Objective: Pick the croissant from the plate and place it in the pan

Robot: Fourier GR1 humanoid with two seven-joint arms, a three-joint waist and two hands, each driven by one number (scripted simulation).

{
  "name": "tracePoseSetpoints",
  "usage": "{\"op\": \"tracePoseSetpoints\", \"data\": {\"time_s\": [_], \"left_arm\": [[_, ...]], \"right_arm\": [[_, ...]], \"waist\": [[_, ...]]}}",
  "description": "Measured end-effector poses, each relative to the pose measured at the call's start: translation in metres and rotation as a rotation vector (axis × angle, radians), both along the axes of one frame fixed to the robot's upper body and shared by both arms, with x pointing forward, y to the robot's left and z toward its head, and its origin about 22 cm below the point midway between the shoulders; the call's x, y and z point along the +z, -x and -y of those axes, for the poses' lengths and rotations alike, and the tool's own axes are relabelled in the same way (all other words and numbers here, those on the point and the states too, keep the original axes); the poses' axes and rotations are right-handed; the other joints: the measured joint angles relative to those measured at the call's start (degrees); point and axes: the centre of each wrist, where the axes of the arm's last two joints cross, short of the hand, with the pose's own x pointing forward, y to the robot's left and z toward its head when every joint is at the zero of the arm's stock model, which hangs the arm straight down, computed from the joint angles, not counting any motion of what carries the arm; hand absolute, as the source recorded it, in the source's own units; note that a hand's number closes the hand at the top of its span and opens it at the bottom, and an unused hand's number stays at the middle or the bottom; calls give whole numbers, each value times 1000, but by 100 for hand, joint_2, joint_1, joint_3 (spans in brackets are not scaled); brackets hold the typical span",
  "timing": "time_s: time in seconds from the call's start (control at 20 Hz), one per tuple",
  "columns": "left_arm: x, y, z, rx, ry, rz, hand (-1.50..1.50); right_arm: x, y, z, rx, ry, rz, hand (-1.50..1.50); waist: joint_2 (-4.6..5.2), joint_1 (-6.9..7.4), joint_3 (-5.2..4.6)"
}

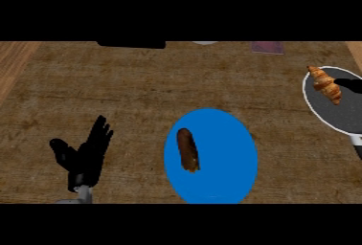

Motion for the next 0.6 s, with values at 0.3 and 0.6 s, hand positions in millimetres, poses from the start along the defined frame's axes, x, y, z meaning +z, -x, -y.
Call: {"op": "tracePoseSetpoints", "data": {"time_s": [0.3, 0.6], "left_arm": [[-1, 2, -2, 17, -2, 1, 0], [-4, 9, -6, 34, -7, -7, 0]], "right_arm": [[-7, 33, 38, 111, -200, 73, -150], [-13, 73, 74, 259, -292, 103, -150]], "waist": [[-39, -99, -8], [-83, -162, -21]]}}
